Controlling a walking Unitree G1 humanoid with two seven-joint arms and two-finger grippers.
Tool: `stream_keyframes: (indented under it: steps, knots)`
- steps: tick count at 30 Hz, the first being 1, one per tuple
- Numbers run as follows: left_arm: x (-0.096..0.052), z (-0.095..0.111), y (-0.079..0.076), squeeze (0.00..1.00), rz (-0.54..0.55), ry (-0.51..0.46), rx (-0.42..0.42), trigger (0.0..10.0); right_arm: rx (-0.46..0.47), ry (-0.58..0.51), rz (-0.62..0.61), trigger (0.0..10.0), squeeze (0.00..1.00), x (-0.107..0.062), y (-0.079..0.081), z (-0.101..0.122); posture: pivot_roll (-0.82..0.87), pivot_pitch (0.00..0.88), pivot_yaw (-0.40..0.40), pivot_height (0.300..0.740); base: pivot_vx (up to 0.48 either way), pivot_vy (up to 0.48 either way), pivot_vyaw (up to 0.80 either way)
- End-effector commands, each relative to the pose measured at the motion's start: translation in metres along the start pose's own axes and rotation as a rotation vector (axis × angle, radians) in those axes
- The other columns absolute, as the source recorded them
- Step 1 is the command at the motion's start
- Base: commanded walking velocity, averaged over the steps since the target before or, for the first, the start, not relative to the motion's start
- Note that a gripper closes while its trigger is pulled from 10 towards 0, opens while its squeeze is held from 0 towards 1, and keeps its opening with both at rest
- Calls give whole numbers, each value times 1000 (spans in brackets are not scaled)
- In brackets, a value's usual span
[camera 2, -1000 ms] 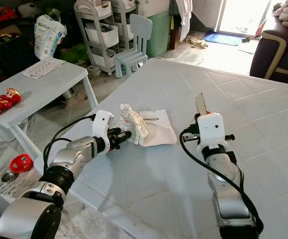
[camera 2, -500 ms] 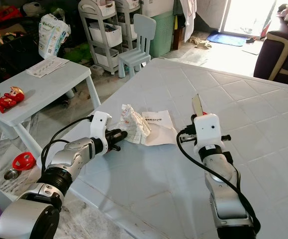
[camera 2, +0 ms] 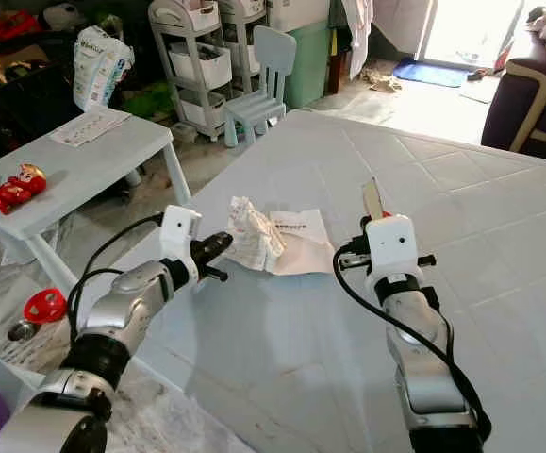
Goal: Picking trash to rubbish bin
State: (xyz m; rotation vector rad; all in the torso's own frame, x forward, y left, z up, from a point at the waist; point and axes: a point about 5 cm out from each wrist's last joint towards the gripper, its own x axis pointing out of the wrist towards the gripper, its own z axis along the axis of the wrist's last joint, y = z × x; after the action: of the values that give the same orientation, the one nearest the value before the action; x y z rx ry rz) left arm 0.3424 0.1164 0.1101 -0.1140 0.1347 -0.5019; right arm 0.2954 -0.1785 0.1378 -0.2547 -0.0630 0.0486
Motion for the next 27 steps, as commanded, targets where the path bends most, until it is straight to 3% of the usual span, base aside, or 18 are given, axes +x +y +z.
stream_keyframes:
  steps: [1,7,8,9,10,12,15,19,27]
  knots:
    - [-4,12,4,0,33,-77,32,0,2,-8,-7,10000,0,2,-1,2,-20,0,47,740,0,0,0]
    - [-11,19,10,0,112,-125,86,0,1,-17,1,10000,0,6,1,4,-11,0,36,740,0,0,0]
    - [-7,23,8,0,118,-127,95,2235,0,-19,5,10000,0,7,1,4,-11,0,33,740,0,0,0]
    - [-7,23,8,0,118,-127,95,2235,0,-19,5,10000,0,7,1,4,-11,0,33,740,0,0,0]
    - [-2,27,3,1000,90,-144,63,10000,-1,-21,6,10000,0,8,1,5,-14,0,34,740,0,0,0]
    - [6,32,-9,1000,31,-157,22,10000,-3,-25,6,10000,0,9,1,6,-21,0,37,740,0,0,0]
    - [10,33,-15,1000,6,-161,9,10000,-3,-27,5,10000,0,9,1,6,-24,0,38,740,0,0,0]
    - [29,39,-39,1000,-64,-170,-35,10000,-5,-31,-7,10000,0,7,-1,7,-48,0,49,740,0,0,0]
    - [49,37,-54,1000,-42,-72,-72,10000,-10,-30,-21,10000,0,4,-4,6,-68,0,57,740,0,0,0]
